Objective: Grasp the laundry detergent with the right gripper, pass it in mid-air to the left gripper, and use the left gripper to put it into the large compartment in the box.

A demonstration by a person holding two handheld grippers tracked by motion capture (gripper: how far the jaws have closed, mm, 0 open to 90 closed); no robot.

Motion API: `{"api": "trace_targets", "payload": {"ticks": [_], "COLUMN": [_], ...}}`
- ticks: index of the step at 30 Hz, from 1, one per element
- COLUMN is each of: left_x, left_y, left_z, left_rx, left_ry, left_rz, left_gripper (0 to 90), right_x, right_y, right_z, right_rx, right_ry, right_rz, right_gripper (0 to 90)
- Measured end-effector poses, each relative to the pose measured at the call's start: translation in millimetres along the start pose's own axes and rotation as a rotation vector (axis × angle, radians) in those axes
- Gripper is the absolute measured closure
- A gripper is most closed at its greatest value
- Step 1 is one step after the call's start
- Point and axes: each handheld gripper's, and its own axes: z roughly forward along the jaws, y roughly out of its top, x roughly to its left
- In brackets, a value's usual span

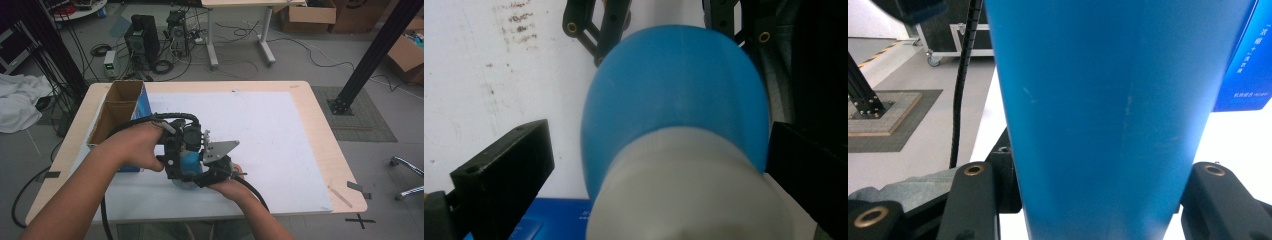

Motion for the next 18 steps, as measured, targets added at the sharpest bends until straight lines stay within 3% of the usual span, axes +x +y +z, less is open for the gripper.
{"api": "trace_targets", "payload": {"ticks": [18], "left_x": [0.4], "left_y": [0.7], "left_z": [2.5], "left_rx": [0.003], "left_ry": [0.010], "left_rz": [0.000], "left_gripper": [1.6], "right_x": [-0.2], "right_y": [1.4], "right_z": [1.2], "right_rx": [-0.003], "right_ry": [0.005], "right_rz": [0.002], "right_gripper": [45.7]}}
